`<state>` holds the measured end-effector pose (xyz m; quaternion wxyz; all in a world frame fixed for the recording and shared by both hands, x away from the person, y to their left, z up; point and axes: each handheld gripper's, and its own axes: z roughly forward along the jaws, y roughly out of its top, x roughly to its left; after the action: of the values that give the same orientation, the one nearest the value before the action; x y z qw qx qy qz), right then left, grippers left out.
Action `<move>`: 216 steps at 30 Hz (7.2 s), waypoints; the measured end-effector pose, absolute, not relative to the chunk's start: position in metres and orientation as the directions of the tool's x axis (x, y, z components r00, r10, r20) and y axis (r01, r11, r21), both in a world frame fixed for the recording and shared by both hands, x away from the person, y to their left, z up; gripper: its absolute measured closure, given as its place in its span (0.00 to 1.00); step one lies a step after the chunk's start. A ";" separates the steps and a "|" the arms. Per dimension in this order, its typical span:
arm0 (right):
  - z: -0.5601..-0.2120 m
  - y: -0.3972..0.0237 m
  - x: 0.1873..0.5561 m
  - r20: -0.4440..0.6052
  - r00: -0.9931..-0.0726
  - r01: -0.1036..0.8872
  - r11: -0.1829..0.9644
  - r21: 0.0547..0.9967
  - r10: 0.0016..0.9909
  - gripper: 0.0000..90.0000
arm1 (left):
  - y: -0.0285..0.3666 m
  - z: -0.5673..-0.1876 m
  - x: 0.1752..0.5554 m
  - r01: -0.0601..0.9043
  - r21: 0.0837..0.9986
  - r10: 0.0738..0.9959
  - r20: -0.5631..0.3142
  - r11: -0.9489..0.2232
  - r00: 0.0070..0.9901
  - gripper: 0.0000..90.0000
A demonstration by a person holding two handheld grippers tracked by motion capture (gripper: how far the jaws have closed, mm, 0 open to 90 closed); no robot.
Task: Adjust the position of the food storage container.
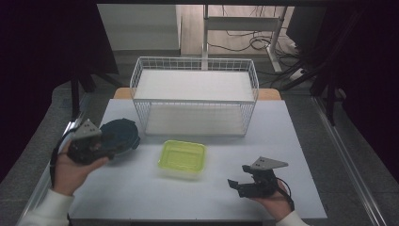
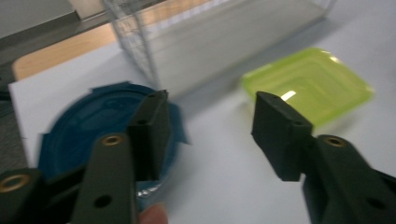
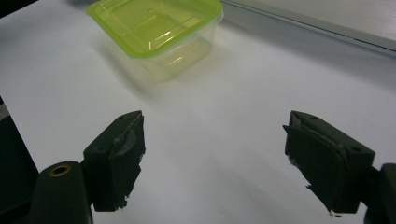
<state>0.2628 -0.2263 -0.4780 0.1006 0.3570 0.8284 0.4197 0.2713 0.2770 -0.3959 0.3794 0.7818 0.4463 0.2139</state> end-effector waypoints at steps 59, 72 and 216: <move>-0.490 -0.221 0.271 0.096 -0.723 0.528 0.456 0.716 0.684 0.22 | 0.332 -0.486 0.457 0.806 0.409 0.883 0.000 -0.428 0.469 1.00; -0.488 -0.221 0.271 0.089 -0.721 0.522 0.454 0.723 0.687 0.22 | 0.310 -0.486 0.427 0.762 0.427 0.837 -0.020 -0.487 0.546 1.00; -0.489 -0.210 0.273 0.075 -0.725 0.525 0.479 0.703 0.685 0.22 | 0.296 -0.500 0.244 0.760 0.542 0.819 -0.209 -0.358 0.535 1.00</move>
<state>0.2730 -0.2096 -0.4886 0.1087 0.3547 0.8531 0.3669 0.2437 0.2962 -0.4996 0.3012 0.8226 0.4798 0.0486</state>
